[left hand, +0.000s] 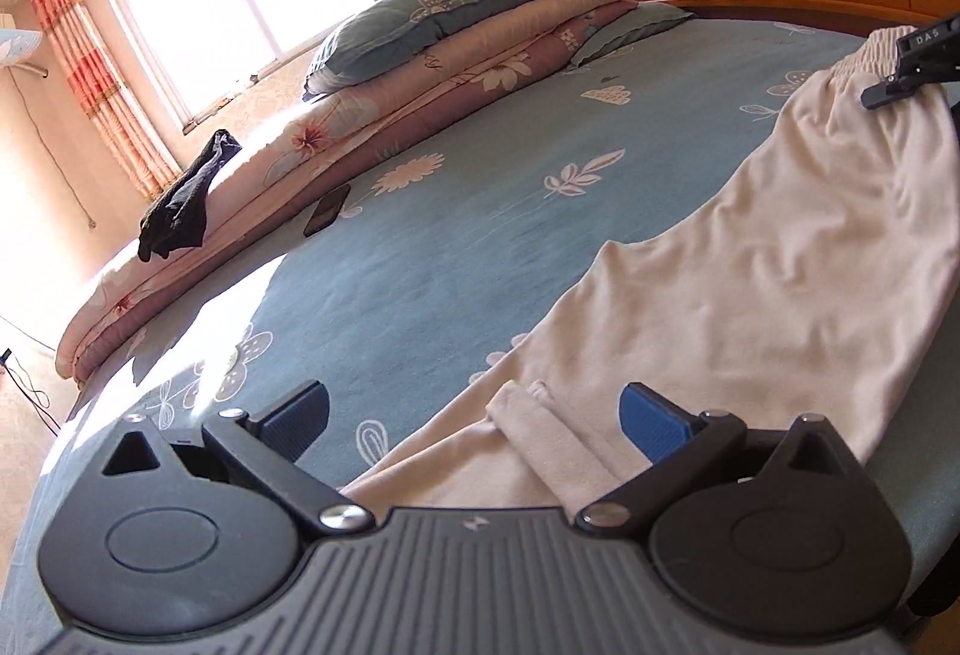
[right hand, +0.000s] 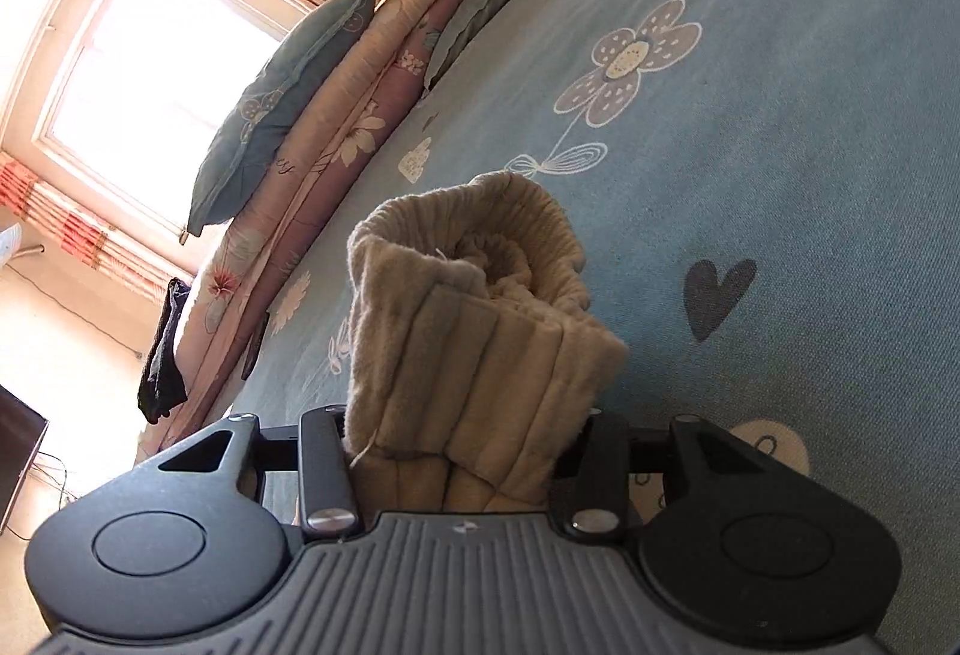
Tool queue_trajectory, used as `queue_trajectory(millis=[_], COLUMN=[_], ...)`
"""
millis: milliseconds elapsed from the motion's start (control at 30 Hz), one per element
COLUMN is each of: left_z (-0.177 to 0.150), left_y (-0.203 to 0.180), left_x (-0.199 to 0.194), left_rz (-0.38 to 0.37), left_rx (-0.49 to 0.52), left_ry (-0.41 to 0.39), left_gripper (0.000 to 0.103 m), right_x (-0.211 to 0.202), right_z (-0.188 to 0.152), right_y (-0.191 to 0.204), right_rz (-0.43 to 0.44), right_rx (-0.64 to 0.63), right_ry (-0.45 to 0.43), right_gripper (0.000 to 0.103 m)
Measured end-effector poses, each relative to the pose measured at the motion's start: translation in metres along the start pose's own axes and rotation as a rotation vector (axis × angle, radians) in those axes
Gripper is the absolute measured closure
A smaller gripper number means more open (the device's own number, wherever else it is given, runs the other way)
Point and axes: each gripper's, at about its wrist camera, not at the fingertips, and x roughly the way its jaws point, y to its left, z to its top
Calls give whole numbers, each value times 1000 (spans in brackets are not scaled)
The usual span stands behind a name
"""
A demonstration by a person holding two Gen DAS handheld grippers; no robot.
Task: Fold clothes
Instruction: 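Carry the waistband over toward the leg cuffs with the right tool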
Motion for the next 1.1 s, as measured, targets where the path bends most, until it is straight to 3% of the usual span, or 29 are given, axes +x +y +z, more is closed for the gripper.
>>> queue_trajectory(millis=[433,767,1100], left_z=[-48,-87,-120], left_y=[89,141,172], left_x=[-41,-64,-67], left_rz=[105,186,240], left_rx=[-208,-318,-408], left_ry=[-24,-26,20], left_gripper=[1,1,1], right_x=[-28,-14,8], right_z=[-28,-95,-166], right_y=[157,255,319], right_rz=[65,110,75], right_rx=[-342,-650,-934], right_ry=[-35,48,94], right_gripper=[55,56,57])
